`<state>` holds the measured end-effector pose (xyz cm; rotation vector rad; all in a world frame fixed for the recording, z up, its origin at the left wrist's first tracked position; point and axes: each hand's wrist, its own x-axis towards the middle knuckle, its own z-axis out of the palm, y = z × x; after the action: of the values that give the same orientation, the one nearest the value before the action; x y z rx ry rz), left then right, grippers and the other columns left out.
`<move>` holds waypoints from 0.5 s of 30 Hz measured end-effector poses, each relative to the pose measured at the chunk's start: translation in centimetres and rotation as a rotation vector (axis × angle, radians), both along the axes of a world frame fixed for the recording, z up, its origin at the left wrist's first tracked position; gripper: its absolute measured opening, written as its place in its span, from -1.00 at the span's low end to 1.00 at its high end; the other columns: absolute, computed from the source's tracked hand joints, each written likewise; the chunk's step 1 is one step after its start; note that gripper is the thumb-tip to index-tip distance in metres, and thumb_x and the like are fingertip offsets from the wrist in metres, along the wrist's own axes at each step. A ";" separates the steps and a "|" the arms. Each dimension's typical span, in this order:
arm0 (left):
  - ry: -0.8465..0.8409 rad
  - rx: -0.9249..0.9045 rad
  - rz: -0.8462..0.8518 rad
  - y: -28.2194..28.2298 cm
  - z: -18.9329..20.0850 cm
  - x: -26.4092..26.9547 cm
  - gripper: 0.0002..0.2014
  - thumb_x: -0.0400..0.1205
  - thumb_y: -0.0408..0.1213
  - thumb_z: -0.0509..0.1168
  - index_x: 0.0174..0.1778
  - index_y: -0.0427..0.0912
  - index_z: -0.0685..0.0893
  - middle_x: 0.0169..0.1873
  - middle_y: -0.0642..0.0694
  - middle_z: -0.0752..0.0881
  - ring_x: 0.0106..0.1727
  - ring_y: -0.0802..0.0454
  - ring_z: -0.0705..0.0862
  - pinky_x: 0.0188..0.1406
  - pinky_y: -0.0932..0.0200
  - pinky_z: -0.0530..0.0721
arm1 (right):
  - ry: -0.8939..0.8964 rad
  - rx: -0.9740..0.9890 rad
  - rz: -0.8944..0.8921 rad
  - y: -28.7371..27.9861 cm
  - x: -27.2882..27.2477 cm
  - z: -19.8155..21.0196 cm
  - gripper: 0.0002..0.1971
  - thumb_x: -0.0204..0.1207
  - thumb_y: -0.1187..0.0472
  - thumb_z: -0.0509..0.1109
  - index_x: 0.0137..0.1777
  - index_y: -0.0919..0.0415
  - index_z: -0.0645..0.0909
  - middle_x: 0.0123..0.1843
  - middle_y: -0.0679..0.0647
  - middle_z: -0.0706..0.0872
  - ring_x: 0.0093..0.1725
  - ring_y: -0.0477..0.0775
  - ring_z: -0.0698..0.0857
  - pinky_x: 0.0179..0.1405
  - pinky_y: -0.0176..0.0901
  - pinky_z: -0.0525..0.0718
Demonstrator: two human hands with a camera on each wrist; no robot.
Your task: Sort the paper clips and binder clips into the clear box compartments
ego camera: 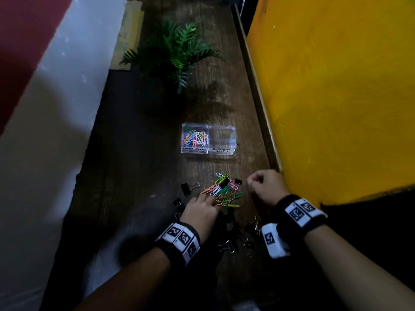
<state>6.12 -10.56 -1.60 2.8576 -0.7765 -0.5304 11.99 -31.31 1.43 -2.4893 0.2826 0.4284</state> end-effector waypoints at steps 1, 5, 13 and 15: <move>-0.011 0.006 0.001 0.0 0.0 -0.1 -0.66 0.67 -0.20 0.13 0.36 0.01 0.54 0.34 -0.08 0.49 0.37 -0.12 0.41 0.26 -0.03 0.41 | 0.019 -0.003 -0.010 -0.3 -0.6 -0.4 -0.83 0.48 0.23 0.45 -0.33 0.04 0.67 -0.31 -0.09 0.73 -0.26 -0.13 0.65 -0.14 -0.28 0.53; -0.014 0.034 0.004 -0.3 0.2 -0.5 -0.67 0.67 -0.25 0.13 0.36 -0.05 0.51 0.35 -0.11 0.48 0.36 -0.14 0.42 0.27 -0.04 0.42 | 0.048 -0.025 0.025 -0.3 -2.0 -1.2 -0.88 0.51 0.23 0.41 -0.25 0.06 0.69 -0.26 -0.05 0.74 -0.17 -0.06 0.68 -0.14 -0.31 0.48; 0.020 0.085 0.035 -0.8 0.2 -1.3 -0.68 0.70 -0.27 0.06 0.37 -0.17 0.43 0.33 -0.17 0.48 0.33 -0.18 0.44 0.27 -0.05 0.39 | -0.004 -0.093 0.148 1.6 -0.9 -1.2 -0.93 0.49 0.16 0.40 -0.19 -0.01 0.70 -0.20 -0.09 0.76 -0.16 -0.04 0.72 -0.09 -0.20 0.66; 0.019 0.097 0.032 -0.8 0.1 -1.5 -0.70 0.70 -0.27 0.04 0.35 -0.18 0.44 0.30 -0.19 0.51 0.32 -0.19 0.45 0.24 -0.05 0.39 | -0.015 -0.138 0.220 2.2 -1.5 -1.0 -0.95 0.50 0.14 0.40 -0.13 -0.01 0.69 -0.14 -0.11 0.72 -0.13 -0.04 0.69 -0.07 -0.19 0.66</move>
<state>4.62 -11.36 -1.52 2.9432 -0.7194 -0.6054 10.47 -29.07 0.43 -2.6695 0.0321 0.4944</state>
